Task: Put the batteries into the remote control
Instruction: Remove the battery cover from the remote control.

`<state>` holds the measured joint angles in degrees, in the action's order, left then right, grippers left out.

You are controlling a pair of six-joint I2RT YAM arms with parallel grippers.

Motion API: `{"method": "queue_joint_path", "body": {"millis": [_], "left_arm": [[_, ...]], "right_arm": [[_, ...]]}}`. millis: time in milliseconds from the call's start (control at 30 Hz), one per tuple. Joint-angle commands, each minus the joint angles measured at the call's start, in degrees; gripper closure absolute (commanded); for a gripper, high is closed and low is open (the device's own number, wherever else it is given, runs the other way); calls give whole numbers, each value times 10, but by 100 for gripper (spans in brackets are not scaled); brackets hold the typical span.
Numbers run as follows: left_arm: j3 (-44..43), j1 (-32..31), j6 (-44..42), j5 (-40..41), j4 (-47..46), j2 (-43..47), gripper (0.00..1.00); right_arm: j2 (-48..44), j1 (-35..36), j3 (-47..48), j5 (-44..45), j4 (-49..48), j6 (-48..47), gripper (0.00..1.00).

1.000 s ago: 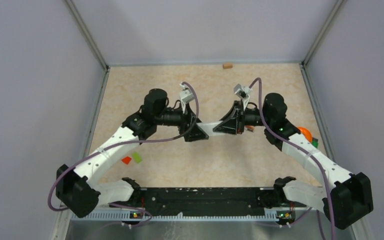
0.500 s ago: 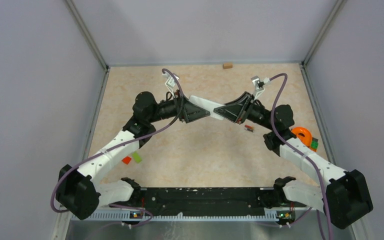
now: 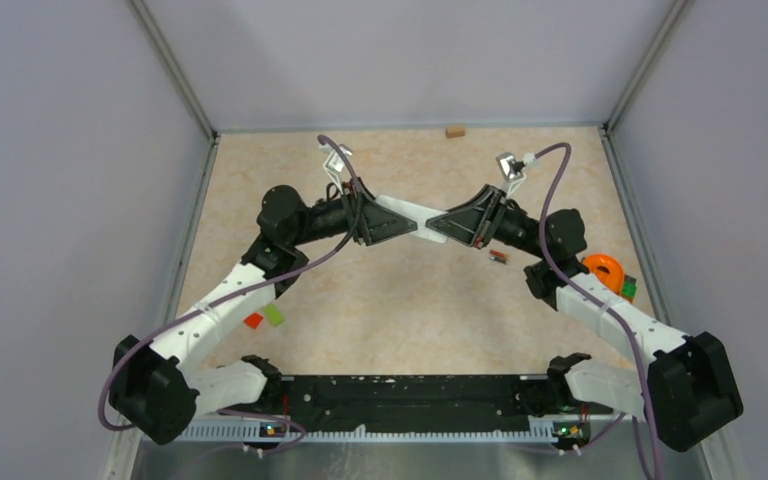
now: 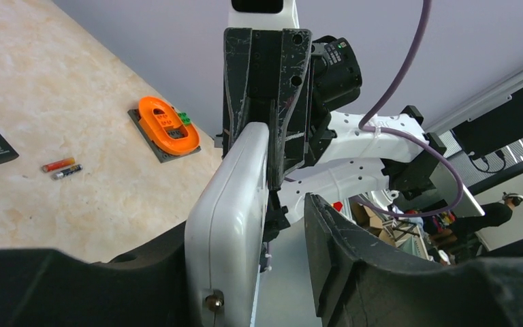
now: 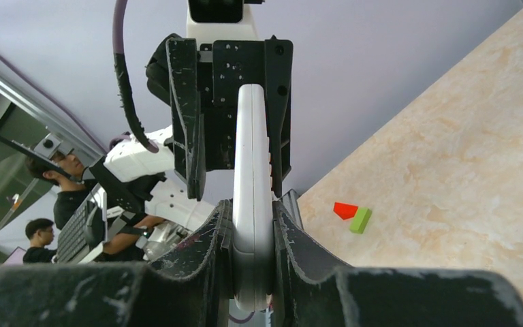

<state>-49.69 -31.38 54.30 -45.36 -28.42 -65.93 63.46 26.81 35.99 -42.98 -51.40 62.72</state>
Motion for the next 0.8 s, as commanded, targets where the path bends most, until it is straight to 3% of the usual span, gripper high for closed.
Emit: {"method": "queue_joint_path", "body": {"millis": [0, 133, 333, 367, 500, 600, 667, 767], "left_arm": [[-4, 7, 3, -8, -25, 16, 48], [-6, 7, 11, -41, -39, 8, 62], [-12, 6, 19, -63, -39, -9, 100], [-16, 7, 11, -55, -24, -9, 100], [-23, 13, -6, -34, 16, 6, 100], [-23, 34, 21, -39, 8, 16, 100], [-23, 48, 36, -48, 5, 21, 100], [-28, 62, 63, -66, -5, 23, 100]], "right_arm": [[-5, -8, 22, -22, -4, 1, 100], [3, -7, 27, -23, 2, -6, 100], [42, -7, 45, -38, -11, -11, 100], [46, -7, 49, -38, 1, -20, 100], [47, -9, 52, -2, 75, -79, 78], [54, -15, 37, 14, 99, -105, 71], [65, -20, 19, 9, 72, -99, 71], [90, -27, -3, -15, 24, -83, 78]]}}
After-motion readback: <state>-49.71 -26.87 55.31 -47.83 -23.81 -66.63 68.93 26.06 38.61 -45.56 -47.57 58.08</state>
